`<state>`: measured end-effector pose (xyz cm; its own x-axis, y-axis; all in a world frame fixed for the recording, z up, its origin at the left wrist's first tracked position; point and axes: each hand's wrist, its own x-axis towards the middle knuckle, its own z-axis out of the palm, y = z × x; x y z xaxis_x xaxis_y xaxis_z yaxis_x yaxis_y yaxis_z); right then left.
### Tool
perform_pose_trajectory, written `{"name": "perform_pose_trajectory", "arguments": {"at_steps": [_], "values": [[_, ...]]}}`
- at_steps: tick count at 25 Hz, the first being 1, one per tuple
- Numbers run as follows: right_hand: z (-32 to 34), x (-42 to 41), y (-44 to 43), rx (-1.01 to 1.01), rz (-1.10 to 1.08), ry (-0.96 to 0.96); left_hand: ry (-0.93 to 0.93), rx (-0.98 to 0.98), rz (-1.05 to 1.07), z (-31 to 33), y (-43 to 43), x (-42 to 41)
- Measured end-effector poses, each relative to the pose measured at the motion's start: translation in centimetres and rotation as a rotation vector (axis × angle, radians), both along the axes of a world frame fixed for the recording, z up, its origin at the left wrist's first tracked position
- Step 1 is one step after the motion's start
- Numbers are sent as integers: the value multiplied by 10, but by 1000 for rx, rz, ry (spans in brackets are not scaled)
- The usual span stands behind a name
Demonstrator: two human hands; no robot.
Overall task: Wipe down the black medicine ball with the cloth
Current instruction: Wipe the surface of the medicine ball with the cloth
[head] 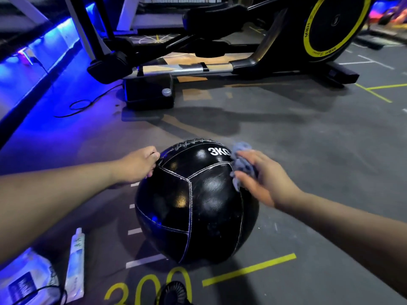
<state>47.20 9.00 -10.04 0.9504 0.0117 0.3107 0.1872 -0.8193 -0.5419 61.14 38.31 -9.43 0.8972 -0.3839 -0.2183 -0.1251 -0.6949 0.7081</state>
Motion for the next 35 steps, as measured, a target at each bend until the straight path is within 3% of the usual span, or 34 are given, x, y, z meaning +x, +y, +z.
{"name": "perform_pose_trajectory", "arguments": {"at_steps": [2, 4, 6, 9, 11, 16, 19, 21, 23, 26, 28, 30, 33, 35], "values": [[-9, -4, -9, 90, -185, 81, 0, 22, 7, -3, 0, -1], [-16, -11, 4, 48, -142, -44, -31, 82, 12, -6, 1, 0], [-15, -15, 31, -98, 116, -162, -70, 153, 42, -10, 7, 6], [-12, -20, 68, -521, 579, -304, -91, 226, 57, -16, 18, 13], [-9, -21, 79, -695, 643, -240, -114, 250, 68, -18, 21, 14], [10, 14, 66, -489, 325, 2, -280, 230, 149, -7, 12, 11], [20, 33, 57, -298, 283, 46, -539, 187, -243, 20, -1, -4], [23, 48, 51, -197, 227, 24, -440, 247, -449, 32, -12, -17], [25, 67, 46, -129, 159, 34, -265, 408, -486, 31, -19, -20], [26, 79, 49, -145, 67, -57, -300, 528, -521, 23, -27, -10], [17, 68, 55, -237, 126, -203, -308, 525, -491, 23, -30, 4], [-7, 37, 61, -452, 318, -291, -334, 525, -472, 22, -29, 13], [-39, -10, 58, -845, 662, -308, -405, 523, -504, 20, -22, 16], [-40, -9, 49, -898, 695, -335, -410, 510, -514, 20, -19, 15]]}}
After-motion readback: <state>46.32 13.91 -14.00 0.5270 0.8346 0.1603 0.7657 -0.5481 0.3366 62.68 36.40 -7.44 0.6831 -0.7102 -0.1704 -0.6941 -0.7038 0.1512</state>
